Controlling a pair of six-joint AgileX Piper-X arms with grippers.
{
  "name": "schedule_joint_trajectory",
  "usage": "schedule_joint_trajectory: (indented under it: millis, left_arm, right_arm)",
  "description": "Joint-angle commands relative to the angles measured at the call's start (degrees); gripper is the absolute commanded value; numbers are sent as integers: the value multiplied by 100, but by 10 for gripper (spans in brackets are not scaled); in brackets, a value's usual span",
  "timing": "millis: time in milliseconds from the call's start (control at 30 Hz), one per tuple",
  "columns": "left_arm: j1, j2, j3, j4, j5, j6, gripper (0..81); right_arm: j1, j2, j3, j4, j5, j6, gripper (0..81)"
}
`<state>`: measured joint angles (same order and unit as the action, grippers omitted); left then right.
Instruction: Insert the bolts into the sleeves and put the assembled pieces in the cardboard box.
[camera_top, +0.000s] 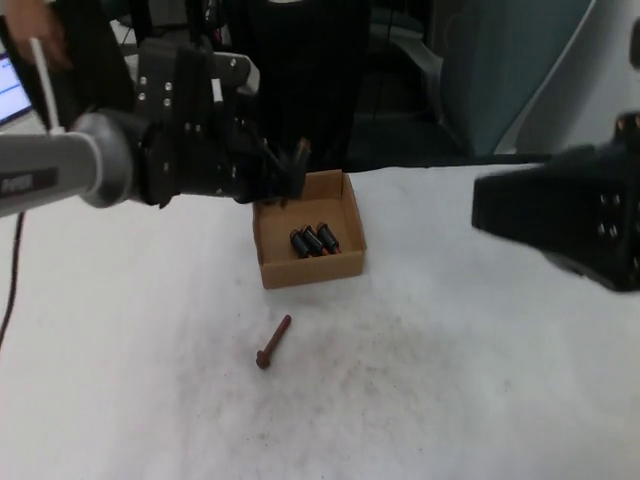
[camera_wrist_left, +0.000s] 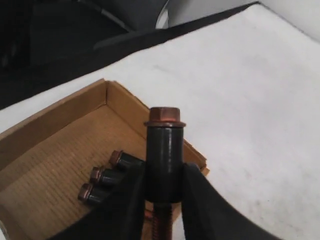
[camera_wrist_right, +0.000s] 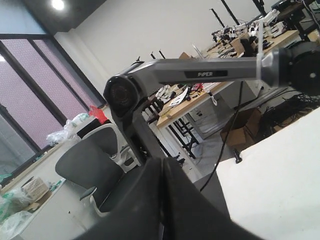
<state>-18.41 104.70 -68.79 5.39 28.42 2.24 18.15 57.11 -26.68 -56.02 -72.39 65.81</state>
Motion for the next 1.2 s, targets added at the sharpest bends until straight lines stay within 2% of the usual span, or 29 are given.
schedule_joint_trajectory:
  millis: [0, 433, 567, 1000, 1067, 1167]
  left_arm:
    - [9, 226, -304, 214, -127, 86, 2]
    - [9, 1086, -936, 738, -683, 159, 2]
    - [9, 1184, -1040, 940, -682, 417, 2]
    - [9, 1230, -1054, 894, -669, 418, 1]
    - [9, 1230, -1054, 894, -670, 418, 23]
    - [9, 1230, -1054, 894, -653, 418, 134]
  right_arm:
    - [11, -131, 90, -16, 8, 20, 8]
    - [11, -296, 191, 75, 12, 61, 8]
    - [11, -296, 191, 75, 30, 60, 8]
    - [11, -296, 191, 278, 137, 60, 8]
    - [11, -296, 191, 278, 137, 60, 8]
    - [11, -296, 191, 278, 167, 60, 8]
